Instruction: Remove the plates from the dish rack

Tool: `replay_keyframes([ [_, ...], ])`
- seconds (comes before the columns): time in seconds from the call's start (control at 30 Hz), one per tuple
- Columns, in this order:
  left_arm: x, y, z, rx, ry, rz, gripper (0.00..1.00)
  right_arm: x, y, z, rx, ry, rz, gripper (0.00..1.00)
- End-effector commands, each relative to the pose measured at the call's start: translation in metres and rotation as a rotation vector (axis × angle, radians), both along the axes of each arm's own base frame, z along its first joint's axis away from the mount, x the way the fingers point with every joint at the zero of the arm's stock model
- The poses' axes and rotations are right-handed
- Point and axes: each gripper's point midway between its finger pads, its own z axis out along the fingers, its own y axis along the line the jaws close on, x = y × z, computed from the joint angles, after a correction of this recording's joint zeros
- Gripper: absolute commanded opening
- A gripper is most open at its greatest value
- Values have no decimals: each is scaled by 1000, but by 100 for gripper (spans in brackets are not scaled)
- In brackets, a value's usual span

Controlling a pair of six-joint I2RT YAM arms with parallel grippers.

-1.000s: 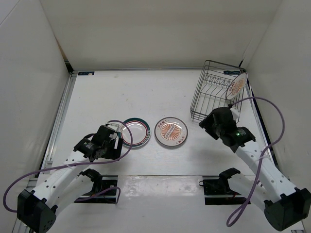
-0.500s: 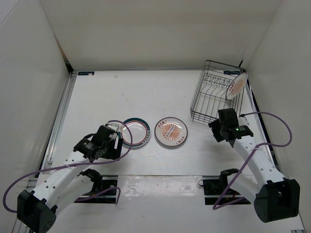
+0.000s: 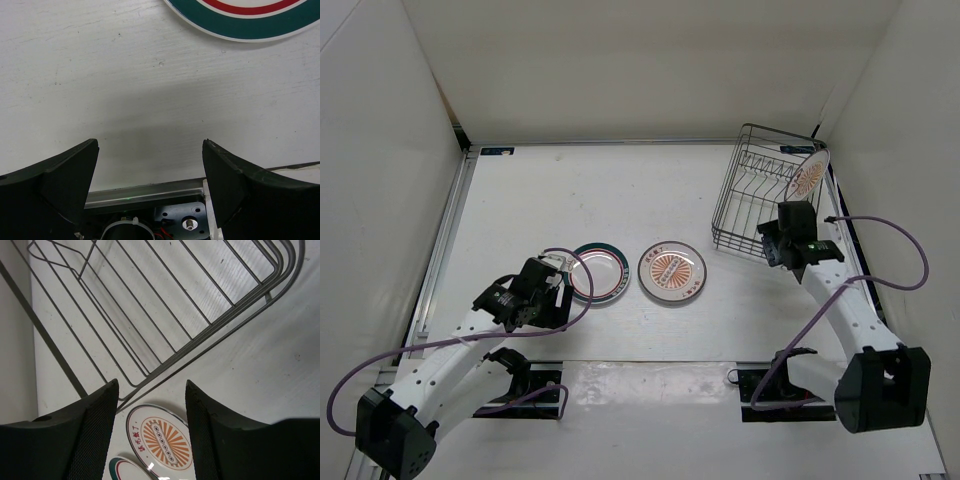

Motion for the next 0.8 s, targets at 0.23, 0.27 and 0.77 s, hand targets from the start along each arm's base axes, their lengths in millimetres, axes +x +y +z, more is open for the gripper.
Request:
replay_keyframes([
  [0.23,6,-8,11,-32,-19,-13,96,28,2,-26,119,64,-53,59],
  [0.27,6,-8,11,-31,-16,-15,96,28,2,-28,125,71,-46,59],
  [0.77,6,-9,10,-30,-11,-16,96,-4,-26,-29,-13,139,13,11],
])
